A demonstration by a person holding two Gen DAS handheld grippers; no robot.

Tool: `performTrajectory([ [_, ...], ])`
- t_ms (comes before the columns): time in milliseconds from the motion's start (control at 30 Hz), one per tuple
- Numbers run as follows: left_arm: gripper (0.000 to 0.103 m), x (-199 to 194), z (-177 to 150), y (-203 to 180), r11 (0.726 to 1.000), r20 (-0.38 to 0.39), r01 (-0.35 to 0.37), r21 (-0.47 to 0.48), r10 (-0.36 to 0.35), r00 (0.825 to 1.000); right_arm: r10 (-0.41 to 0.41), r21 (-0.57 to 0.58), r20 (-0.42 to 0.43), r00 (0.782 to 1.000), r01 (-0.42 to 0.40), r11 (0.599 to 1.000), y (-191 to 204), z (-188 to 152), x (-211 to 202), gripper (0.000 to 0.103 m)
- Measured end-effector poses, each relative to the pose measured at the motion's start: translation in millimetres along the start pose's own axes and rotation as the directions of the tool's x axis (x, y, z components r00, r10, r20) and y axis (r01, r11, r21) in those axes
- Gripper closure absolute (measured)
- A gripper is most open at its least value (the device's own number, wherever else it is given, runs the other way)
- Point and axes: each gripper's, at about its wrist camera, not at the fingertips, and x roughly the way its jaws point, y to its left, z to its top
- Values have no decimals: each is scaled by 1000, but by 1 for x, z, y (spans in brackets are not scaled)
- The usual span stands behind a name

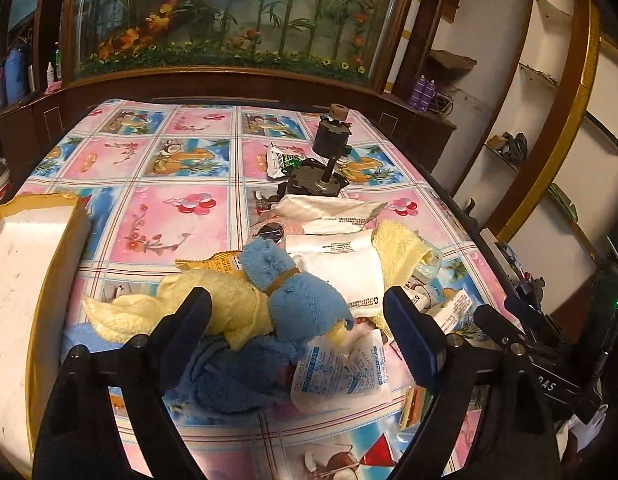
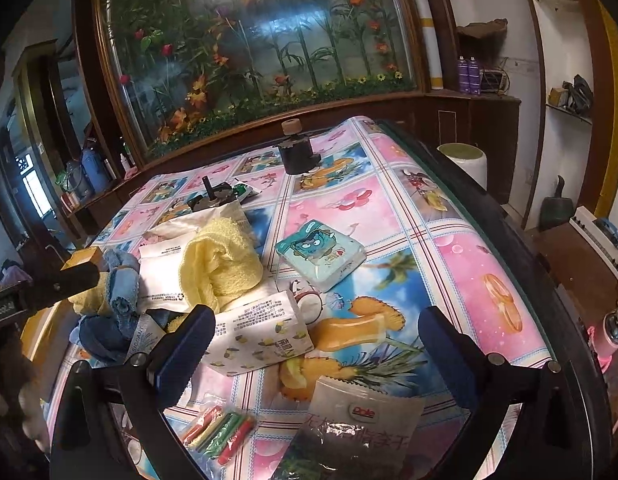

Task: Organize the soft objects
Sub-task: 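Move both tools toward the pile of soft items, then grasp the blue band-tied towel with the left tool while the right tool grasps the white leaf-print box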

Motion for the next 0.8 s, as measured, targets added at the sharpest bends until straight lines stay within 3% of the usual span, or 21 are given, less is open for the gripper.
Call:
performTrajectory([
  [33,21,5,1,2,1000,-9,13,-7,-13,1000,5,9,-5,1000,-5,1000,-2,0,1,0],
  [100,44,18,5,5,999,-46,50,-19,-51,998,15,25,-13,1000,-15,1000,-4,1,2,0],
  [133,60,24,5,5,998,-69,63,-22,-64,996,18,31,-17,1000,-18,999,-5,1,2,0],
  [167,66,28,4,6,998,-81,63,-23,-65,995,21,36,-20,1000,-20,999,-6,1,3,0],
  [533,66,39,2,2,999,-94,43,-1,-43,995,23,27,-28,999,-22,999,-2,0,5,0],
  [667,83,23,1,8,997,-59,67,-32,-69,996,22,48,-31,999,-20,999,-6,1,6,0],
  [800,83,1,0,10,995,-7,90,-44,-90,996,16,74,-39,999,-13,997,-11,2,8,0],
])
